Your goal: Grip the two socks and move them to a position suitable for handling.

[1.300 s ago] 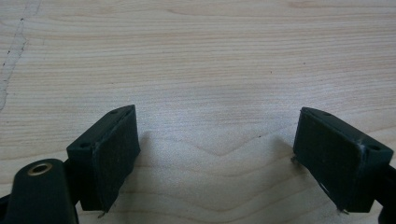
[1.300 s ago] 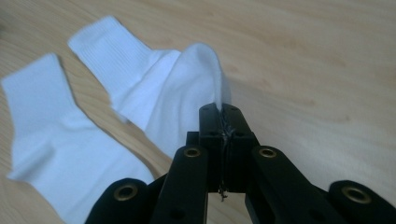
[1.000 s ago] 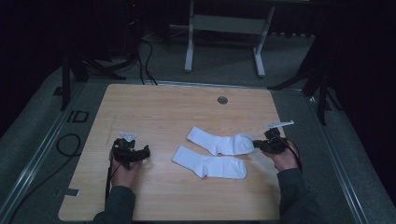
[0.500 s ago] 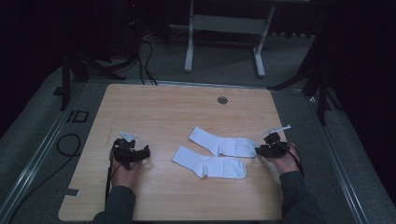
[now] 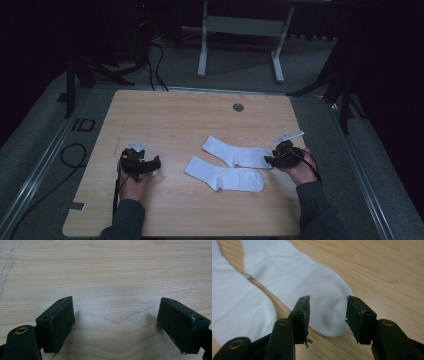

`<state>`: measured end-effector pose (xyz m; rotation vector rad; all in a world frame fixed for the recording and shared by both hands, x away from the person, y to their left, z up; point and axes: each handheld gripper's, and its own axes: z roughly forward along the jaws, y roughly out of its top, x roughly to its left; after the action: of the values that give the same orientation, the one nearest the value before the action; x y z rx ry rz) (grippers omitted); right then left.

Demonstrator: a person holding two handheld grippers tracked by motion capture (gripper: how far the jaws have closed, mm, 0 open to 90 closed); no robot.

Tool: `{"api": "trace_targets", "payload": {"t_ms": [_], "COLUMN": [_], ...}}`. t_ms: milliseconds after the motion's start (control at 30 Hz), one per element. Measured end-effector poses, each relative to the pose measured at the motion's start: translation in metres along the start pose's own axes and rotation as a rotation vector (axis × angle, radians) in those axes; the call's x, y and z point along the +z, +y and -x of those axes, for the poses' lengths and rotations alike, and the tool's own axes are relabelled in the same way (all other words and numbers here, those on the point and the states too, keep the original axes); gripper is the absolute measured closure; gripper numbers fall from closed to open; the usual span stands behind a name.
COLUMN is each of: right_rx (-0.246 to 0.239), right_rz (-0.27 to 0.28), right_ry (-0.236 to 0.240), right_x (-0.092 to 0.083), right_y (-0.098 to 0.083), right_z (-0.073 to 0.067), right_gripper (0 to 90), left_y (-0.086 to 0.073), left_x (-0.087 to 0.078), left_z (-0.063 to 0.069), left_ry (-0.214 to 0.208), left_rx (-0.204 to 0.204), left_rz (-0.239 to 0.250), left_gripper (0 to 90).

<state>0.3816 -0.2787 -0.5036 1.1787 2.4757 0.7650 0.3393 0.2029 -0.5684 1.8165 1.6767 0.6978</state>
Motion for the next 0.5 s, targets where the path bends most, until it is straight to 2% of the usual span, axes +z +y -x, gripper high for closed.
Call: {"api": "trace_targets", "payload": {"t_ms": [167, 500], "right_rx": [-0.047, -0.087], "right_rz": [0.013, 0.038], "right_ry": [0.021, 0.041], "right_x": [0.006, 0.020], "right_y": [0.013, 0.034], "right_z": [-0.014, -0.033], "right_gripper": [53.2, 53.7], "left_y": [0.000, 0.000], "left_x": [0.000, 0.000], "left_z": [0.000, 0.000], "left_ry": [0.000, 0.000], "left_rx": [0.000, 0.001], "left_rz": [0.000, -0.001], "left_gripper": [14.3, 14.3]}}
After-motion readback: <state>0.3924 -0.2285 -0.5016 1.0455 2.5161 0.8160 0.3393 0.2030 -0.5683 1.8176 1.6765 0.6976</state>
